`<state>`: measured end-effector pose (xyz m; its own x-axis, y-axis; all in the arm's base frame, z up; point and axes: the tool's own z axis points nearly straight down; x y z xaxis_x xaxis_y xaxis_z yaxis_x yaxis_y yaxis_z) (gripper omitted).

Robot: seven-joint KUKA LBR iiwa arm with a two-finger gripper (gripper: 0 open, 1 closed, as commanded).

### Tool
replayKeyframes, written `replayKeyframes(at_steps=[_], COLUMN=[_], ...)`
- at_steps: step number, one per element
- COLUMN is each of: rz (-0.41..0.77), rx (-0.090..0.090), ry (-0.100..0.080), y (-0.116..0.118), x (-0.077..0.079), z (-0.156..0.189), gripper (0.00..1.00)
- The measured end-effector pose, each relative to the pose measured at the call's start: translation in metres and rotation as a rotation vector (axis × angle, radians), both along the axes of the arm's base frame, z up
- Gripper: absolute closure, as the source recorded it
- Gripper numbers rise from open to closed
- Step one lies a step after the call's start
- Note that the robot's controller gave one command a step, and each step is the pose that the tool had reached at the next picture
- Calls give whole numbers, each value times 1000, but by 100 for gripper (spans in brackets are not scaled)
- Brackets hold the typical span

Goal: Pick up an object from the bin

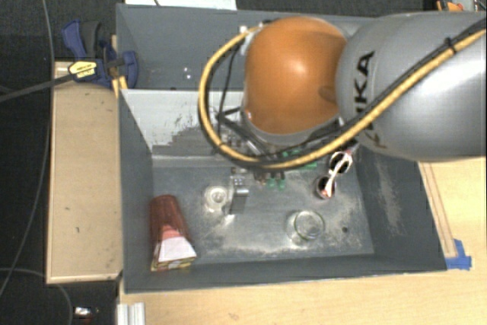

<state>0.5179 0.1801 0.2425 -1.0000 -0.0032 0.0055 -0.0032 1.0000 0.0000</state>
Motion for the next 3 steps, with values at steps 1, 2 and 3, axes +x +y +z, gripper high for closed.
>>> replayKeyframes(at_steps=[1, 2, 3], rz=[-7, -80, -208], rx=[1, 4, 7], ry=[-7, -12, -18], y=[-1, -26, -34], x=[2, 25, 25], z=[4, -139, -87], gripper=[0, 0, 0])
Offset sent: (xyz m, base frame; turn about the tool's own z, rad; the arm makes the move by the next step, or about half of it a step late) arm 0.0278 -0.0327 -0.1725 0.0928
